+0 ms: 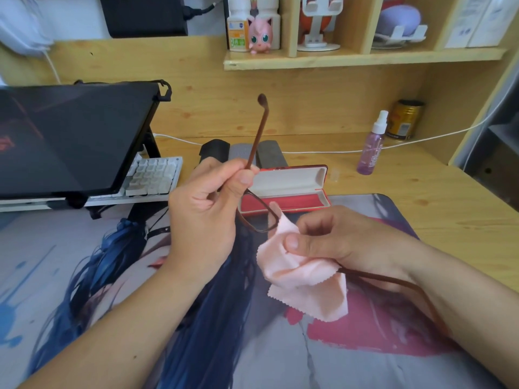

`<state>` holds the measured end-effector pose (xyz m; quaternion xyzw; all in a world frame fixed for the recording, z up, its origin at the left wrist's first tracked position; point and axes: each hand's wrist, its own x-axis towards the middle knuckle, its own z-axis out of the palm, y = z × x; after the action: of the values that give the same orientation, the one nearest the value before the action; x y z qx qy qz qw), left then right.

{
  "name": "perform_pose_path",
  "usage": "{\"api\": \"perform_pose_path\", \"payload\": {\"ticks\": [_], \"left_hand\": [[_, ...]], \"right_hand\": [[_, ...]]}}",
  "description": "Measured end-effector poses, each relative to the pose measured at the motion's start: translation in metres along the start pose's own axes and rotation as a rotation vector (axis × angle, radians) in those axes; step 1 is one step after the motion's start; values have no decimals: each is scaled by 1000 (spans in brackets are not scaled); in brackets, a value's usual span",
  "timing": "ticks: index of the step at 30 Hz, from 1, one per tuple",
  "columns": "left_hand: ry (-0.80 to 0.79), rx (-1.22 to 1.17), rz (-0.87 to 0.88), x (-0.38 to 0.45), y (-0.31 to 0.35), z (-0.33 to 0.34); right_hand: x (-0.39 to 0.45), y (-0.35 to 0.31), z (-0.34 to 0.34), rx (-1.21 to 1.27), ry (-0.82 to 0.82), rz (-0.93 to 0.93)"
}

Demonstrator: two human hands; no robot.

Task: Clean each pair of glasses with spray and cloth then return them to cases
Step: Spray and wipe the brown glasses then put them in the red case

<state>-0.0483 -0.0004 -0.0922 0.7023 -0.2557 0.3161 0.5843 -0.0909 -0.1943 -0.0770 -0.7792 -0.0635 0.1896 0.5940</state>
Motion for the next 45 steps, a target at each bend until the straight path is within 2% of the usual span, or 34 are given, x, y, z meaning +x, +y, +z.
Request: {"api": "perform_pose_path", "payload": {"ticks": [4,7,11,17,19,24,29,33,37,40,42,45], "left_hand": [[-7,32,57,-1,0,1],[3,30,65,-1,0,1],[-14,40,56,-2,0,1],[-43,-7,-39,0,-1,2],[-39,-33,-67,2,-1,0],[-21,-30,-52,3,-1,-2],[-38,-9,-20,2,-2,-1],[-24,-29,-58,4,-4,-2],[14,-11,-33,8,-8,-9],[-17,-9,-5,8,-6,-7],[-33,-23,-12,5,-4,-2],[-39,-31,-55,1,-6,2]], "right_hand": [[-2,3,-2,301,-216,48],[-1,6,2,393,-301,28],[-4,4,6,372,-272,6],[-7,1,12,72,-108,-56],[-6,2,12,121,-56,-51],[-3,7,11,255,-208,-64],[-2,7,13,318,-186,-10],[3,10,11,325,-83,-50],[3,10,1,348,-290,-40],[0,4,-6,335,-409,38],[-2,3,-4,308,-401,58],[-3,4,3,226,-276,48]]}}
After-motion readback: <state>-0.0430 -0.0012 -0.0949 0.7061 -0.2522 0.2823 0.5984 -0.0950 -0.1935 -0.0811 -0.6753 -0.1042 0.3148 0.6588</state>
